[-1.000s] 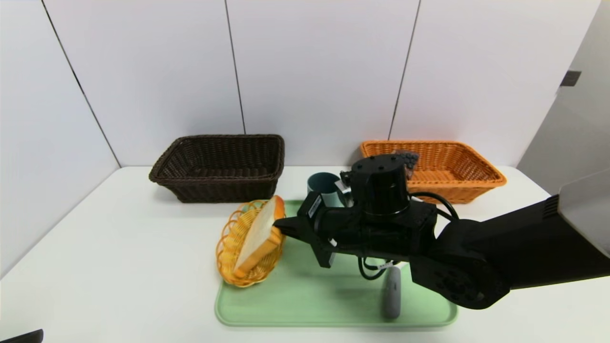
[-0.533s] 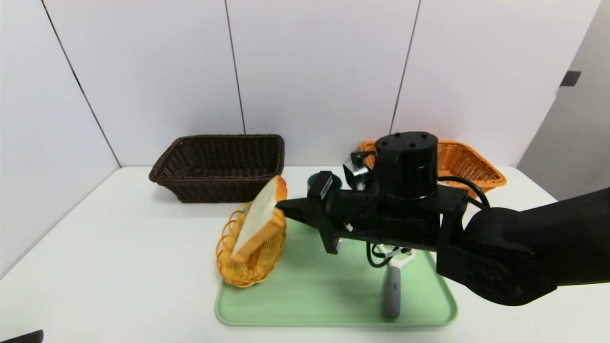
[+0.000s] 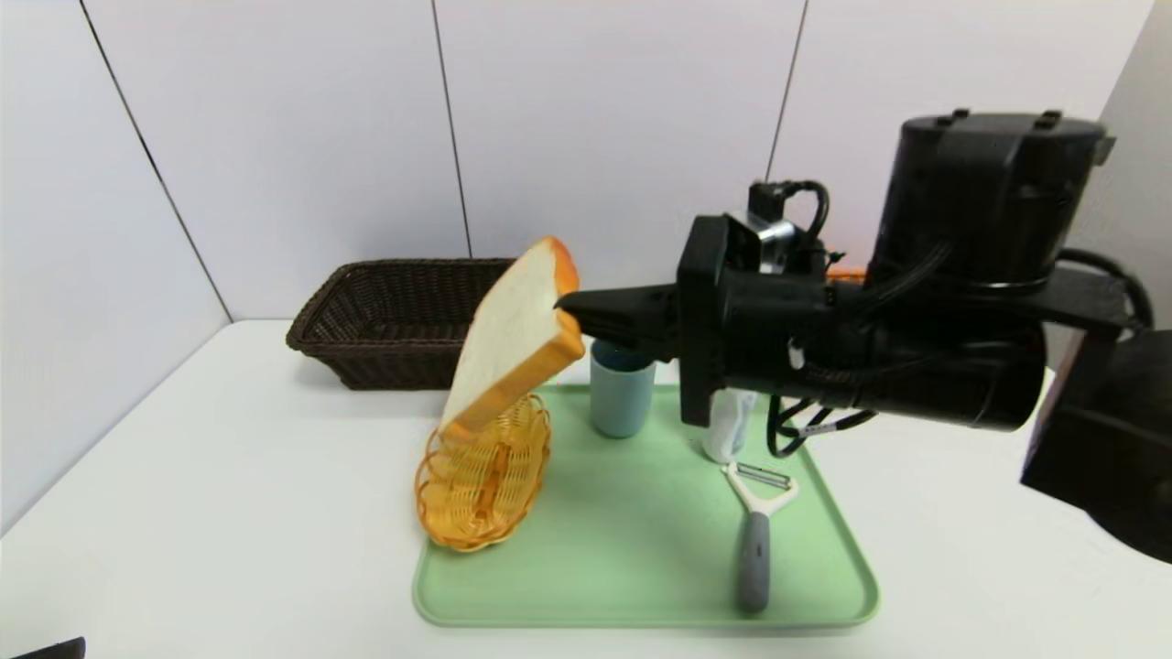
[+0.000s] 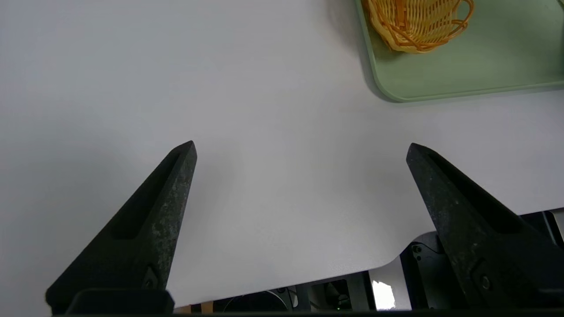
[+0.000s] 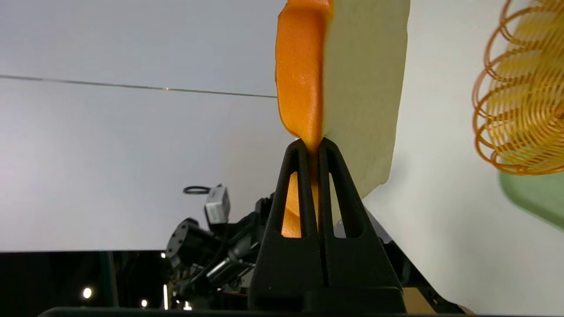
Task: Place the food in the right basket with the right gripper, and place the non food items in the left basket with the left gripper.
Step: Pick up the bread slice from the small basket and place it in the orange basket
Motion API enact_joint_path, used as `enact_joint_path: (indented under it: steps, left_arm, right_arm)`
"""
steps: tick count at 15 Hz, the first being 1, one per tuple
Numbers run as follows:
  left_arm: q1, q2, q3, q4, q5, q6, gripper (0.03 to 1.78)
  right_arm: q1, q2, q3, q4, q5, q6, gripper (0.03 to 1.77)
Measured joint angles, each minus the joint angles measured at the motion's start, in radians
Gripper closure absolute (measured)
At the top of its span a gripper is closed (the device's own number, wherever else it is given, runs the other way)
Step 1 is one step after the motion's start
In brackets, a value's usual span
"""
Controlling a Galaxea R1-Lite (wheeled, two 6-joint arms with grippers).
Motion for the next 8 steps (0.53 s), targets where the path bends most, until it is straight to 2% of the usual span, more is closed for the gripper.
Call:
enact_joint_path:
  steps: [3, 6, 8]
  left_arm:
    - [0.000, -0.004, 0.002, 0.013, -0.001, 0.000, 0.12]
    - [0.000, -0.006, 0.002, 0.013, 0.000, 0.000, 0.12]
    - [0.000, -0.008, 0.002, 0.013, -0.001, 0.000, 0.12]
  right_arm:
    - [-0.081, -0.081, -0.106, 0.129, 0.010, -0.031, 1.74]
    - [-0.227, -0.131, -0.226, 0.230, 0.043, -0.032, 1.74]
    - [-0.350, -0.138, -0.307, 0.301, 0.056, -0.003, 1.74]
